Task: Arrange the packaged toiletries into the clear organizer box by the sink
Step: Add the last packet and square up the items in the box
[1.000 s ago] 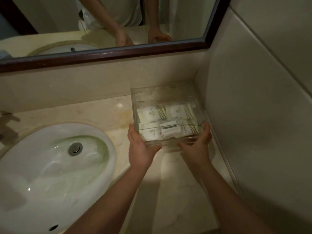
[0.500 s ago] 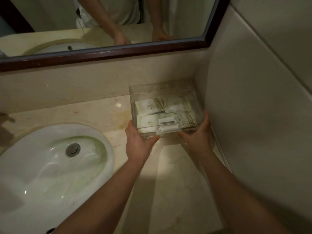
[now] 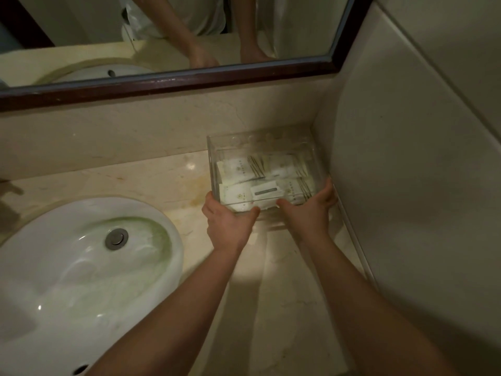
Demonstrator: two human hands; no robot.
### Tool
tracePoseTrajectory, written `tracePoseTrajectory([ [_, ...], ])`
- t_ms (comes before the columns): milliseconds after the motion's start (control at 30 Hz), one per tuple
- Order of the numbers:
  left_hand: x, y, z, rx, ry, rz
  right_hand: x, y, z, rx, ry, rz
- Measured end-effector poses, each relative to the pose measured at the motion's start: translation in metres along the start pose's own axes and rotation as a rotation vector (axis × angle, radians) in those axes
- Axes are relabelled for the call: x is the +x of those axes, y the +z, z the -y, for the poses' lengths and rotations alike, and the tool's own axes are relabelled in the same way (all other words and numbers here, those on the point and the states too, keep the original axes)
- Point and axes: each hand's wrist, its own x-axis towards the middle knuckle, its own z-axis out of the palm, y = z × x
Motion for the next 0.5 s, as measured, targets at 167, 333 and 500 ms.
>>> tracePoseTrajectory([
  [167, 0.011, 0.004, -0.008, -0.057, -0.066, -0.049, 0.0, 0.002, 0.007, -0.038, 0.031, 0.017],
  [333, 0.009, -0.002, 0.006, -0.113, 0.006, 0.081, -0.002, -0.022, -0.01, 0.19, -0.003, 0.131],
  [500, 0.011, -0.018, 0.022, -0.01, 0.177, 0.087, 0.007, -0.038, -0.027, 0.109, -0.045, 0.129],
])
